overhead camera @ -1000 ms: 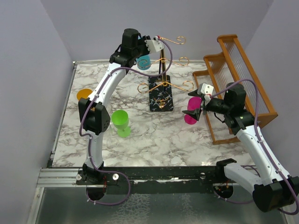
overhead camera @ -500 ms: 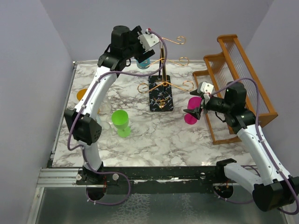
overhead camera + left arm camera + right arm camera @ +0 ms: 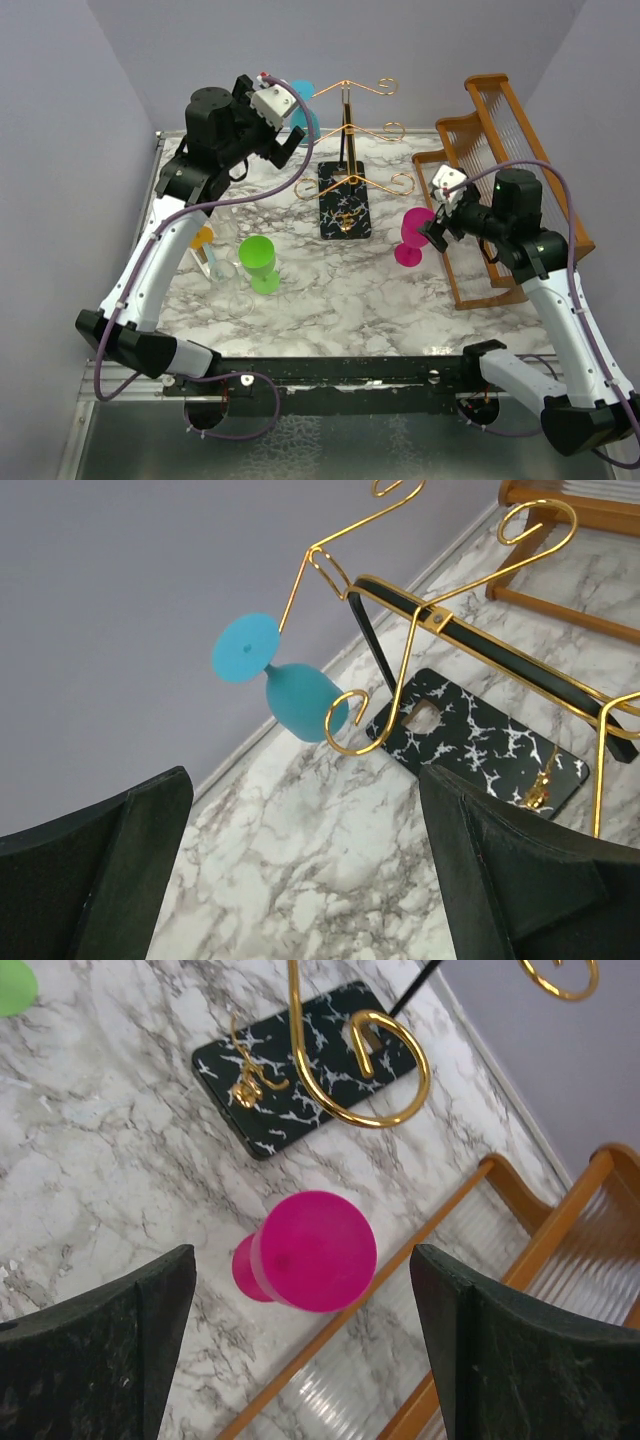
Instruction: Place the wine glass upside down on the wine glass rack
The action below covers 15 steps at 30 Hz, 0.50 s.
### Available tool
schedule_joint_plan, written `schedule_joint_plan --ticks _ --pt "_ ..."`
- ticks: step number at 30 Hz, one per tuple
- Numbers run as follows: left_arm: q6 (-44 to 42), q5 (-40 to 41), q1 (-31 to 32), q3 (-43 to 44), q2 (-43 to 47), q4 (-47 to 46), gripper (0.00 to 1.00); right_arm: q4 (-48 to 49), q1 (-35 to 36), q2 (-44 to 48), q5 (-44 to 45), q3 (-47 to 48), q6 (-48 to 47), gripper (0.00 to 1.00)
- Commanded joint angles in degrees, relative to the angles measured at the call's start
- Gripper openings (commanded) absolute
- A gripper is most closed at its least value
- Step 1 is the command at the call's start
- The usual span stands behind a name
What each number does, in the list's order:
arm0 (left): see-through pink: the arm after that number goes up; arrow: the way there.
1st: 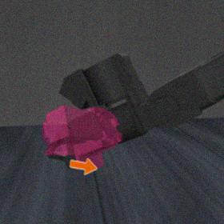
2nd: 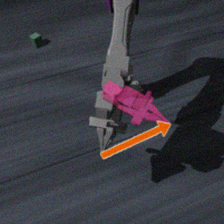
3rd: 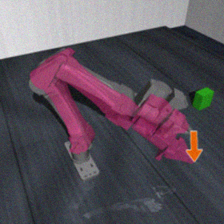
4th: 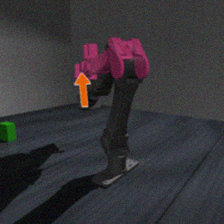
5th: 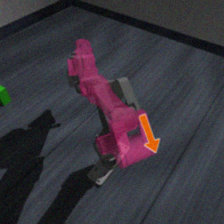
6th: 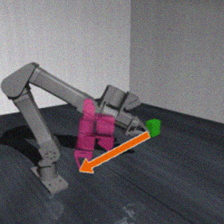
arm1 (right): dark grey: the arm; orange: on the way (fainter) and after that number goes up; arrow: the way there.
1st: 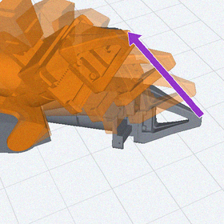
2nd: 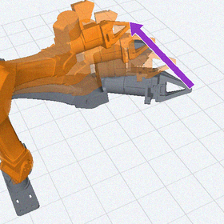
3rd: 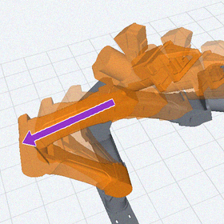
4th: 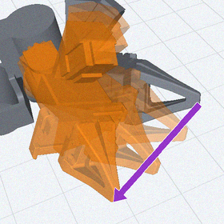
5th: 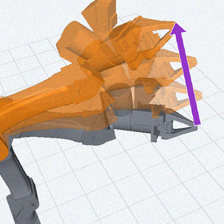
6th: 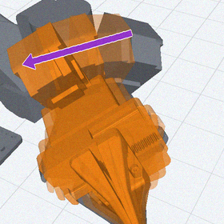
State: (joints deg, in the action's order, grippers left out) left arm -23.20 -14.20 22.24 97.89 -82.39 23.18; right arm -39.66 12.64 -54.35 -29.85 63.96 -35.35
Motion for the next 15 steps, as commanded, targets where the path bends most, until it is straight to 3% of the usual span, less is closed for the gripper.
schedule_joint_plan --ticks 1,8,15 --pt "5.7 4.8 0.2 -4.5 6.6 4.0 0.99 -6.4 -0.2 -3.7 10.7 3.6 2.4 0.85" --pt "6.1 7.6 -0.3 -11.8 14.0 5.4 0.99 -5.0 -0.2 -9.5 18.3 4.6 6.1 0.74" --pt "5.1 7.1 -1.0 -13.4 15.9 6.8 0.99 -1.2 -0.2 -14.4 22.5 4.3 12.3 0.66"
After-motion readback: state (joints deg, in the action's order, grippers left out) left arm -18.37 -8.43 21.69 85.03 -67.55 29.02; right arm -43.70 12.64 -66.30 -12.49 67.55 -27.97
